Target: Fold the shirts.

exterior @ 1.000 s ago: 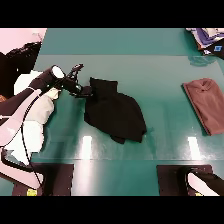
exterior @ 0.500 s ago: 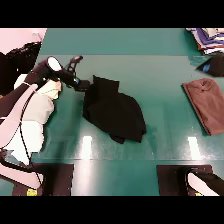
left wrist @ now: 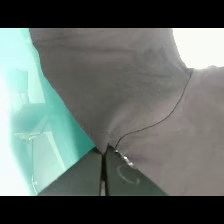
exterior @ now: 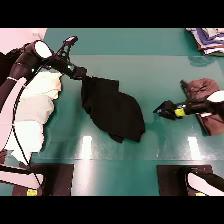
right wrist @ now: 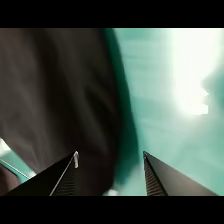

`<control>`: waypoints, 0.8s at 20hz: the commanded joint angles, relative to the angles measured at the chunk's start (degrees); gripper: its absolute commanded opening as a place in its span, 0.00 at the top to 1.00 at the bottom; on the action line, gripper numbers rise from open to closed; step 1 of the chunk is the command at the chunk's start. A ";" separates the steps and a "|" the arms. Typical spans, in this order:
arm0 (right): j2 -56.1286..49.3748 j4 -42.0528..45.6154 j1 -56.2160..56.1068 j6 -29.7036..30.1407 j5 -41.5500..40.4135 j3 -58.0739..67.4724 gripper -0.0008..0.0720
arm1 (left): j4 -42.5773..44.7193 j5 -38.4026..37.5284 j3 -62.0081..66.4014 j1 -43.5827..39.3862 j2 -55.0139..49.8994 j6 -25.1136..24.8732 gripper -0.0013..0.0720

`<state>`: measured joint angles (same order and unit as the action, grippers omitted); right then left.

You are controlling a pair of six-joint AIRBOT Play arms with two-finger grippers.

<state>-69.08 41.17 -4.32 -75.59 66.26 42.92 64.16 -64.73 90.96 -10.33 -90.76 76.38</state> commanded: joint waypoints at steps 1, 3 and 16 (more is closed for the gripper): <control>-8.39 -8.26 -2.71 5.44 -6.36 -1.38 0.34 | -0.13 -0.48 0.28 0.02 0.17 0.22 0.95; -13.18 -8.11 -6.16 5.42 -7.08 3.10 0.34 | -0.13 -0.74 0.28 0.02 0.17 0.31 0.95; -21.07 2.34 -11.67 3.91 -7.32 26.14 0.97 | 2.62 -0.55 1.05 0.02 4.28 1.44 0.95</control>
<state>-92.79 37.82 -16.64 -70.57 58.46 64.88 64.75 -66.63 91.46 -10.33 -88.88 76.90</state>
